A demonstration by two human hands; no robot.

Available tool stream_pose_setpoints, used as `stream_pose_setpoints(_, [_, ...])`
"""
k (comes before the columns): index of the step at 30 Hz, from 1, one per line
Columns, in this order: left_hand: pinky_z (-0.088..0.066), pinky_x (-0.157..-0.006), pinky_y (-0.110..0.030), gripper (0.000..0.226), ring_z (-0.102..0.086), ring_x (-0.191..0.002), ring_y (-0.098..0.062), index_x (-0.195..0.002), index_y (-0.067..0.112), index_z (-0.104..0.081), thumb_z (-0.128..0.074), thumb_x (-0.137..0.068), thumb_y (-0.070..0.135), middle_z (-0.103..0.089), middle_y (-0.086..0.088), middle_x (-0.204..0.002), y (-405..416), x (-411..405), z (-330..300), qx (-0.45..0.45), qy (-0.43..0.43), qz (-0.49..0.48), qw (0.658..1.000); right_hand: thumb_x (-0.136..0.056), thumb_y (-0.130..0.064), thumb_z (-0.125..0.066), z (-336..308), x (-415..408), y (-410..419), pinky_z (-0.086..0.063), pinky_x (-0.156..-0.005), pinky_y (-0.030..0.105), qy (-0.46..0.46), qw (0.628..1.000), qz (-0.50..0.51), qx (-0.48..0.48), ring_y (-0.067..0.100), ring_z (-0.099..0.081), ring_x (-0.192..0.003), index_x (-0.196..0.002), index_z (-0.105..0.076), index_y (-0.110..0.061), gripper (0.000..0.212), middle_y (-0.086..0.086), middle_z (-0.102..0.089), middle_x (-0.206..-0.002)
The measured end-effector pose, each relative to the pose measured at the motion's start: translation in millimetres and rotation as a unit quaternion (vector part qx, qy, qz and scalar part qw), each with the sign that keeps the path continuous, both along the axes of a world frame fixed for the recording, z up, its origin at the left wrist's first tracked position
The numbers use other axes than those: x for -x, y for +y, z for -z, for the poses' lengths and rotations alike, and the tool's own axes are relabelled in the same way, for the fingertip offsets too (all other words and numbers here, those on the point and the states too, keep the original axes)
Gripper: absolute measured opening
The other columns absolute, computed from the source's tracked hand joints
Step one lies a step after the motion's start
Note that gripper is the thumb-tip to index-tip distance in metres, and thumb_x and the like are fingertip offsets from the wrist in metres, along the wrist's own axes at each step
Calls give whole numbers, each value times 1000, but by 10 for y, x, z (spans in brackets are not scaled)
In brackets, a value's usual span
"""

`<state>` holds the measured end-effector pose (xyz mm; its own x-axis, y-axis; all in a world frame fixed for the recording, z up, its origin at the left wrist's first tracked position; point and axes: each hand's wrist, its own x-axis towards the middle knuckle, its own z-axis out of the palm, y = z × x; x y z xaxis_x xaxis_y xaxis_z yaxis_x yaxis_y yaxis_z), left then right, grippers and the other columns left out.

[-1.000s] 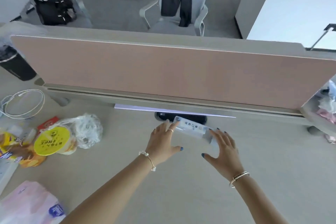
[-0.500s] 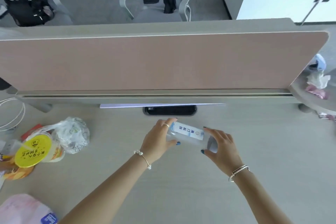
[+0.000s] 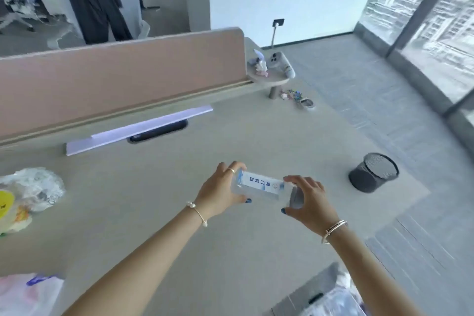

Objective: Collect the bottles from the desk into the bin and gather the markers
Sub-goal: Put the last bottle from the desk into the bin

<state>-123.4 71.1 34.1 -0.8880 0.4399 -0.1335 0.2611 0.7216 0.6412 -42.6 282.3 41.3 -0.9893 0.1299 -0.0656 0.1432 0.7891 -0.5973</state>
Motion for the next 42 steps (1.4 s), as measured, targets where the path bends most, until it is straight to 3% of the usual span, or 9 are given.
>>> stream_pose_setpoints(8, [-51,-81,-35,66,-57,-95,-23,-121,30,-45,-79,-65,34,-46,-2,-109,1206,-1641,202,-14,-48,212,976,-63,-20,-79,53,-2443,719,-28,-93,26,-69,980,186,-24,16,-44,-95,-124,-48,-23,68,5,-55,-110])
stream_pose_setpoints(13, [-40,-64,-16,69,-52,-91,-14,-129,30,-41,-77,-70,30,-44,0,-116,1856,-2414,432,-3,-66,328,942,-65,-28,-78,255,-3555,997,-30,-95,30,-91,957,276,-19,24,-46,-108,-125,-45,-28,69,4,-54,-117])
stream_pose_setpoints(16, [-45,-82,-27,76,-54,-108,-21,-137,31,-33,-75,-74,28,-44,-5,-129,2147,-2854,587,8,-94,356,930,-68,-26,-76,368,-4019,1151,-30,-101,34,-102,948,301,-11,23,-45,-113,-128,-43,-27,68,5,-52,-125])
stream_pose_setpoints(19, [-35,-106,-34,90,-32,-137,-24,-145,34,-20,-75,-75,29,-24,-7,-150,2407,-3183,734,49,-117,384,915,-70,-26,-75,526,-4394,1351,-28,-106,38,-99,936,338,14,24,-39,-124,-131,-40,-24,70,3,-44,-136])
stream_pose_setpoints(22, [-27,-111,-35,92,-20,-143,-24,-146,34,-18,-76,-74,33,-13,-9,-155,2655,-3389,779,84,-107,386,912,-71,-30,-73,697,-4702,1611,-23,-111,37,-102,931,348,21,22,-31,-133,-133,-38,-24,72,2,-39,-143])
stream_pose_setpoints(30, [-34,-108,-35,79,-37,-134,-22,-142,27,-28,-72,-77,33,-29,-3,-148,3395,-3873,769,131,-64,333,932,-75,-26,-70,733,-5281,2636,-33,-106,37,-87,944,313,65,23,-42,-125,-131,-40,-25,62,3,-47,-135])
stream_pose_setpoints(42, [-28,-109,-26,72,-36,-134,-17,-143,20,-31,-68,-82,32,-34,-4,-146,4224,-4313,544,84,-46,284,954,-79,-28,-67,437,-5474,3598,-37,-101,33,-107,964,240,48,21,-48,-120,-128,-43,-25,55,3,-50,-130])
